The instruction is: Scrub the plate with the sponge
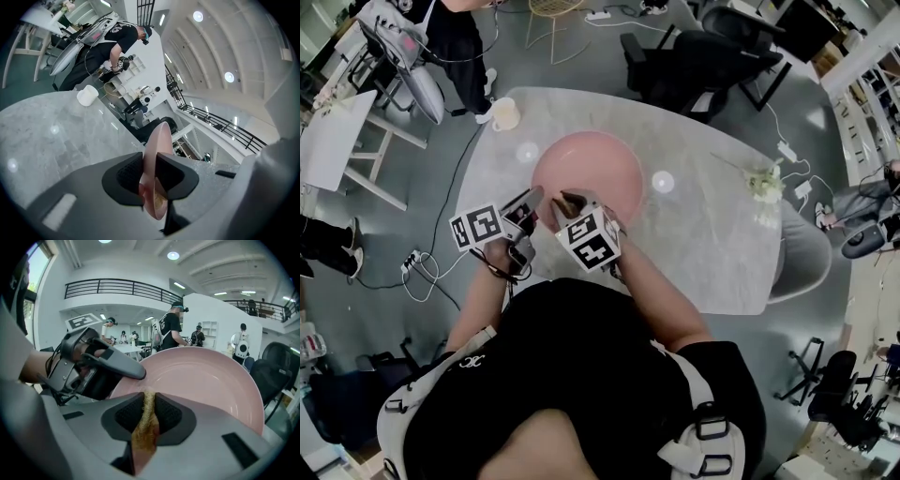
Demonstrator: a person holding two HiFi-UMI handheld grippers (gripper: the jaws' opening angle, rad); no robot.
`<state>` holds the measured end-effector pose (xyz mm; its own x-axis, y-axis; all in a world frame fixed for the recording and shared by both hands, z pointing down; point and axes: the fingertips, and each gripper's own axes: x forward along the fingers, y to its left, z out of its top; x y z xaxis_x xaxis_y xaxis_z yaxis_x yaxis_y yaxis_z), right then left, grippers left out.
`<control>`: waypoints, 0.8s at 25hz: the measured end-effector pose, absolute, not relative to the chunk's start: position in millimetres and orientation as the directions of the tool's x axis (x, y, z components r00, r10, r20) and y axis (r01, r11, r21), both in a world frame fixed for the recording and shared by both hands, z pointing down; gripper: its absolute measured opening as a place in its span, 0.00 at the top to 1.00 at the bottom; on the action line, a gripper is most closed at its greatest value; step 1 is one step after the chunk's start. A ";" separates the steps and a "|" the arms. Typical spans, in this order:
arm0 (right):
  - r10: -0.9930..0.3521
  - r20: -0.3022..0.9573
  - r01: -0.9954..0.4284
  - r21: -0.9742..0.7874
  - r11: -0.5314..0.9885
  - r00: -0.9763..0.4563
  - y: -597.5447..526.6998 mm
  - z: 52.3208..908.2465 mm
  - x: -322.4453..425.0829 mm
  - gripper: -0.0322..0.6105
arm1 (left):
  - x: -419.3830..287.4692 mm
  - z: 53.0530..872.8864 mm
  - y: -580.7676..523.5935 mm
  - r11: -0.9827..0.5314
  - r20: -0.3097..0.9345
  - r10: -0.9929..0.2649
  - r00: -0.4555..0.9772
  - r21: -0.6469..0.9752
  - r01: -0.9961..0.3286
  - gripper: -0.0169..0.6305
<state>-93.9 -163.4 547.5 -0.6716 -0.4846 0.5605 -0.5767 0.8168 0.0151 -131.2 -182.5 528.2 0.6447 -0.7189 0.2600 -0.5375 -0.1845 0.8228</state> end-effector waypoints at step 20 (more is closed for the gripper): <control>-0.768 0.532 -0.864 0.125 0.488 -0.357 -232.3 527.7 2.2 0.85 | -133.6 506.7 -179.1 -0.243 0.185 -0.725 0.664 0.832 -0.498 0.85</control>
